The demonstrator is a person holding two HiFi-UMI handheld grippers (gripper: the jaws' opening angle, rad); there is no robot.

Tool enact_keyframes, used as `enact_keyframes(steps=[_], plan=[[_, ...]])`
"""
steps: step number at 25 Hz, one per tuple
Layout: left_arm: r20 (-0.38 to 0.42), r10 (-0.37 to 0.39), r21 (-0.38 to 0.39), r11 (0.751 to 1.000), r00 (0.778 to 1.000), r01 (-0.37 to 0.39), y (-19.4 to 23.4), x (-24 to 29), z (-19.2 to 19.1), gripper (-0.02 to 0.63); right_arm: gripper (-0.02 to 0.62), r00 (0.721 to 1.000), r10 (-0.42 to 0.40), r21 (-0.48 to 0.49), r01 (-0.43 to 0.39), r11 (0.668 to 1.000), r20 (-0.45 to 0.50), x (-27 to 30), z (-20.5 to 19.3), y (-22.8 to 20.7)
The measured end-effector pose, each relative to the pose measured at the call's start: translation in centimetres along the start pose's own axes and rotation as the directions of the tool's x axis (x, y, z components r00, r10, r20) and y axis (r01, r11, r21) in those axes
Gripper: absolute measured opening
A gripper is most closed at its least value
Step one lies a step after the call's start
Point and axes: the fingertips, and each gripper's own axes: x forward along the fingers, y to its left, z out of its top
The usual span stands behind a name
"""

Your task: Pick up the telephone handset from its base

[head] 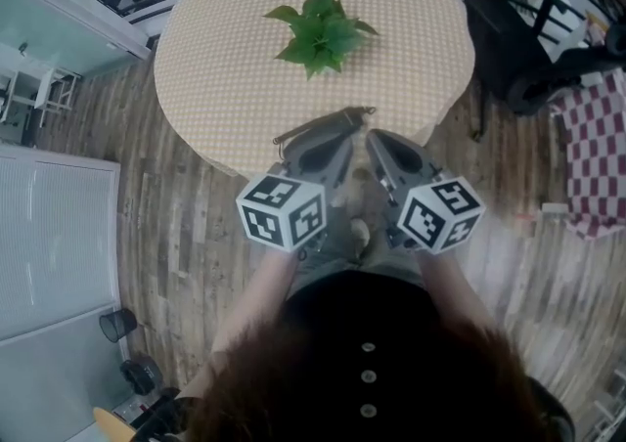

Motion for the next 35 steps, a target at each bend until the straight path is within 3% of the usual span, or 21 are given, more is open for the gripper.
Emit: enact_keyframes(steps=[24, 35], plan=[[-0.162, -0.074, 0.117, 0.989, 0.984, 0.094, 3.5, 0.0, -1.0, 0.008, 0.009, 0.99, -0.136, 0.098, 0.132, 0.986, 0.039, 1.7, -1.9, 0.0], [-0.237, -0.042, 0.2, 0.975, 0.971, 0.091, 5.6, 1.6, -1.9, 0.009, 0.009, 0.987, -0.162, 0.132, 0.159, 0.978, 0.011, 2.8, -3.6, -1.2]])
